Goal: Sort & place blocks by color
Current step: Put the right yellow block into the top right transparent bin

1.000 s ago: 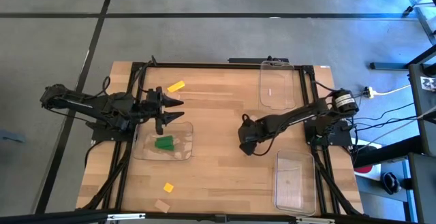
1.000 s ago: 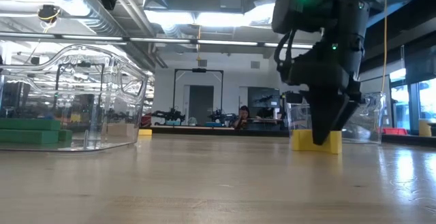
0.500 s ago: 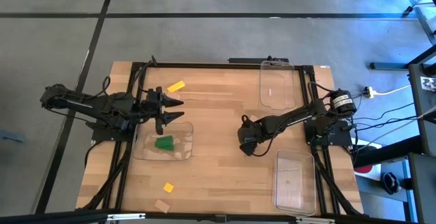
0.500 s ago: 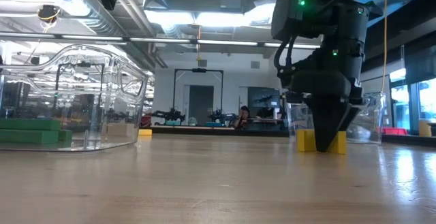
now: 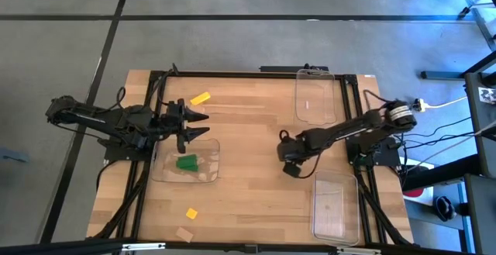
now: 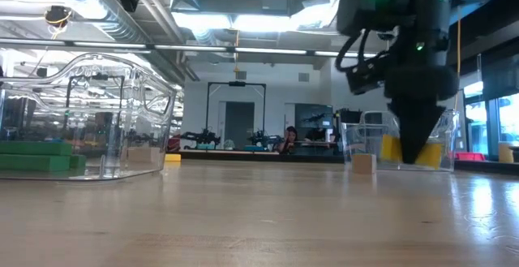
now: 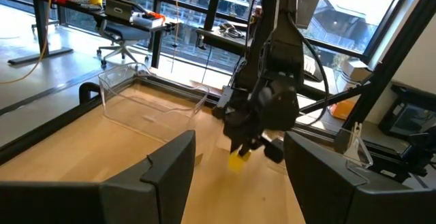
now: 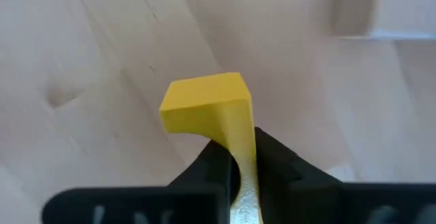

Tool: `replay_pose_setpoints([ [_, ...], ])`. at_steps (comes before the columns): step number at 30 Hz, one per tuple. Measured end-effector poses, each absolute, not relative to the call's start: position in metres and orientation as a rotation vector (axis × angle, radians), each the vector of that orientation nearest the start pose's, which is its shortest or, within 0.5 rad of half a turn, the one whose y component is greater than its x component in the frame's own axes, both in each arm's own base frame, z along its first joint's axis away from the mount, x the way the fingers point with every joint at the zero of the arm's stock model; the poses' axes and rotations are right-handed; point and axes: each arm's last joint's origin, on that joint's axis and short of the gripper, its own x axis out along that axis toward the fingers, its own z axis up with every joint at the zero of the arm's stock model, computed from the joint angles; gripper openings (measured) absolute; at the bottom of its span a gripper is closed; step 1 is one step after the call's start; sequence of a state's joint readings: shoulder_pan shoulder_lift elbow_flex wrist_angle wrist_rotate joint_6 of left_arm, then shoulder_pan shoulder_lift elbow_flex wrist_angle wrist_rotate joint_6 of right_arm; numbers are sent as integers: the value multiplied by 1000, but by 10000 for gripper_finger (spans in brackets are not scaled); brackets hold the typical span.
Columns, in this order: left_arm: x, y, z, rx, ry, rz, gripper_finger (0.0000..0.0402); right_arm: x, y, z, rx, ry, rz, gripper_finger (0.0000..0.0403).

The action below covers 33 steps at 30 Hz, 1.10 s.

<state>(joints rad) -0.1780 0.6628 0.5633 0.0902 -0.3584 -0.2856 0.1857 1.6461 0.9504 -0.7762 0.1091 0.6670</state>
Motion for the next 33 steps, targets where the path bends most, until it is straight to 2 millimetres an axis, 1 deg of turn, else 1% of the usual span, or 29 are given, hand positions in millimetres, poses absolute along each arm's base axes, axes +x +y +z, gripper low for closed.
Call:
replay_pose_setpoints([
  [4,156,-18,300,-283,-17,180,214,252,45,171,384,1298,-404,35],
  [7,156,-18,300,-282,-16,181,214,240,46,182,454,1136,-361,35],
  [9,156,-18,300,-282,-17,180,214,237,48,191,500,987,-306,35],
  [14,156,-18,300,-282,-17,180,214,242,50,217,555,597,-127,35],
  [16,156,-18,300,-282,-17,180,214,246,50,232,541,442,-61,35],
  [19,156,-18,301,-283,-19,180,214,252,46,255,497,279,-15,35],
  [22,156,-18,301,-283,-19,180,214,255,42,275,442,188,-2,35],
  [24,156,-18,301,-283,-19,180,214,255,41,282,409,165,6,35],
  [33,156,-18,301,-282,-18,180,214,255,38,285,389,149,3,38],
])
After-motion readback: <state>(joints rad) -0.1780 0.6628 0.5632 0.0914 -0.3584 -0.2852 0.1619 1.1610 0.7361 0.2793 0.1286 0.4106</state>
